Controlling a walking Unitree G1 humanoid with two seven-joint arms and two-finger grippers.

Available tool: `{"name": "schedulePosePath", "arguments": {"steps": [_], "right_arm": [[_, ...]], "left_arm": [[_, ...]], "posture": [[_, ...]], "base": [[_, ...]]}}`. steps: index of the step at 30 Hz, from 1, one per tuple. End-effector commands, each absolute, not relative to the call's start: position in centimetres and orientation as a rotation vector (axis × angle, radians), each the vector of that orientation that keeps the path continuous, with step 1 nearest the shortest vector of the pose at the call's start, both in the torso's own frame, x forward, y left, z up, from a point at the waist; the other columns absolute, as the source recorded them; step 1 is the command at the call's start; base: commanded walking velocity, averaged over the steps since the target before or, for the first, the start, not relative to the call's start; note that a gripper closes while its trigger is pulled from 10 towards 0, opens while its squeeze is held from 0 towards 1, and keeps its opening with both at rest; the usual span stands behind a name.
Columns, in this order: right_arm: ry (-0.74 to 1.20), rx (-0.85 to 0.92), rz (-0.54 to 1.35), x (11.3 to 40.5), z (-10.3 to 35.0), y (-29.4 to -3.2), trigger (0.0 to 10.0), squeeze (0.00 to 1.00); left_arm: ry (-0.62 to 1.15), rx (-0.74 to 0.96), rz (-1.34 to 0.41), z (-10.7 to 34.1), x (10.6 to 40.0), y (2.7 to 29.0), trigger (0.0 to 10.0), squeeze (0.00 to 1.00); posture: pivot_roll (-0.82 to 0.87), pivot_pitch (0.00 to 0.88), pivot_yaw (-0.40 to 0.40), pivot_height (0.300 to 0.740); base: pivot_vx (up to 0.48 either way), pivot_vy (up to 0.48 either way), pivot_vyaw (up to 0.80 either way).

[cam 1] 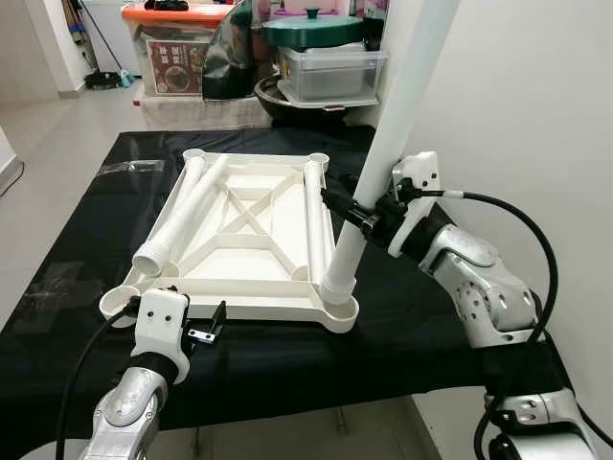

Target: Building children table

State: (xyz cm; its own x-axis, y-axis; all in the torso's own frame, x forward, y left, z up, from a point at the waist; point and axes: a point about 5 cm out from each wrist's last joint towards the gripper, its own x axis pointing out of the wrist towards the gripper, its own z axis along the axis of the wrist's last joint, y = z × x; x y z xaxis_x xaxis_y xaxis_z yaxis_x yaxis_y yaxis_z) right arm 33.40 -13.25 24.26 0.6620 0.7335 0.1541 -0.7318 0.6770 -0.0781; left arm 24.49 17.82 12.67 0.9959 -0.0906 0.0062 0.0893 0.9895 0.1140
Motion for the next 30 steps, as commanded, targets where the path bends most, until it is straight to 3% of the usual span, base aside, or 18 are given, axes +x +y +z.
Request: {"name": "schedulePosePath", "arguments": {"steps": [1, 30], "right_arm": [[-0.157, -0.036, 0.874, 32.9, 23.7, -12.7, 0.0, 0.0], [-0.101, -0.127, 0.976, 31.8, 22.7, -12.6, 0.0, 0.0]], "left_arm": [[-0.009, 0.128, -0.094, 12.6, 24.3, 18.0, 10.0, 0.0], [0.0, 0.122, -0.09, 12.4, 24.0, 18.0, 10.0, 0.0]], "posture": [[0.1, 0.0, -0.066, 0.74], [0.1, 0.0, -0.076, 0.74]], "base": [[0.0, 0.0, 0.0], [0.0, 0.0, 0.0]]}}
